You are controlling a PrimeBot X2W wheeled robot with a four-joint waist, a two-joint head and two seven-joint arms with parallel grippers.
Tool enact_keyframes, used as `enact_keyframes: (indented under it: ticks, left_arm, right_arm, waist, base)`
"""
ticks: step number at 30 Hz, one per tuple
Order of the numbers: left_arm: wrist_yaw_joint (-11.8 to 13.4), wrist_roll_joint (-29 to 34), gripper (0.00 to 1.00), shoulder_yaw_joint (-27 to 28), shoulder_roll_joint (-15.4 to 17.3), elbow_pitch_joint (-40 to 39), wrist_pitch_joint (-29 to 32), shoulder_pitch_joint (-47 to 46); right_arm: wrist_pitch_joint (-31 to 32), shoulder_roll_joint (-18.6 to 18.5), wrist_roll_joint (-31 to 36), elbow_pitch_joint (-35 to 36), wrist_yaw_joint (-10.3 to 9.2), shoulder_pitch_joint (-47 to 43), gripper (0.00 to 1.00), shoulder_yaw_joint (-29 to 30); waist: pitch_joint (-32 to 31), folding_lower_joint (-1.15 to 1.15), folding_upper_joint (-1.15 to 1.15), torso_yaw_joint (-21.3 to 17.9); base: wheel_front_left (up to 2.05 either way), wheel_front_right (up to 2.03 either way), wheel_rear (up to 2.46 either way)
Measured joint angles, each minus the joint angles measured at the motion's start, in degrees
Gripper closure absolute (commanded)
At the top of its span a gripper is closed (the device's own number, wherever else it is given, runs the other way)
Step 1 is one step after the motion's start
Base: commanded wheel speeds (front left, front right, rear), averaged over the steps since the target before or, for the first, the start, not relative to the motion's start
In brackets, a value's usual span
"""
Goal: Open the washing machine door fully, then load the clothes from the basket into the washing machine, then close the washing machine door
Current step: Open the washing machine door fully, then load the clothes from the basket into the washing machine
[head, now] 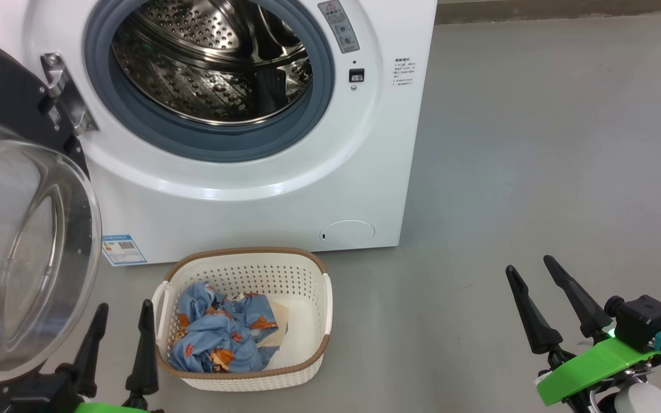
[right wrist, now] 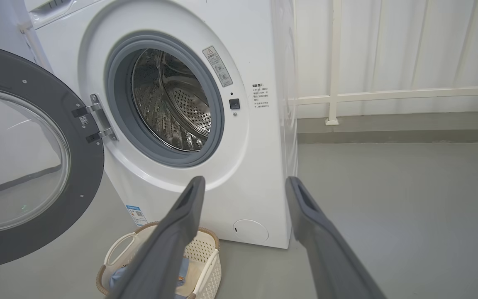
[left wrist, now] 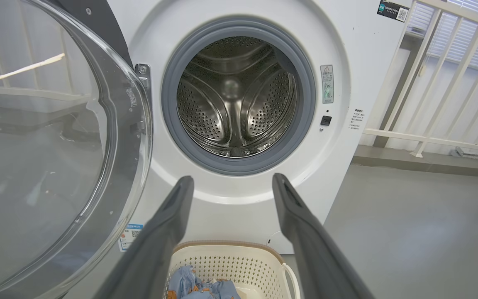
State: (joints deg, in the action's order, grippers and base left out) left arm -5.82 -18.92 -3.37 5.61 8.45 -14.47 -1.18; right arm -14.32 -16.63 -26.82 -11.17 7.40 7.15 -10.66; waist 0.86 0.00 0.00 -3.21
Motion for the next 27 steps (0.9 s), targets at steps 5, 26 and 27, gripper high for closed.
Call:
enact_keyframes:
  ticks: [5, 26, 27]
  left_arm:
    - [-0.14, 0.57, 0.0, 0.3, -0.21, 0.1, 0.0, 0.0]
    - [-1.01, 2.15, 0.0, 1.26, -0.68, 0.71, 0.0, -0.01]
    - [-1.02, 2.18, 0.0, 1.29, -0.68, 0.75, 0.0, -0.01]
  right_arm:
    - [0.0, 0.0, 0.0, 0.0, 0.0, 0.0, 0.0, -0.03]
    - [0.0, -0.01, 0.0, -0.01, 0.0, 0.0, 0.0, -0.04]
    - [0.0, 0.0, 0.0, -0.01, 0.0, 0.0, 0.0, -0.04]
  waist:
    - [-0.2, 0.0, 0.0, 0.21]
    - [-0.22, 0.0, 0.0, 0.96]
    - [-0.21, 0.0, 0.0, 0.95]
  base:
    - [0.0, 0.0, 0.0]
    - [0.0, 0.0, 0.0]
    - [0.0, 0.0, 0.0]
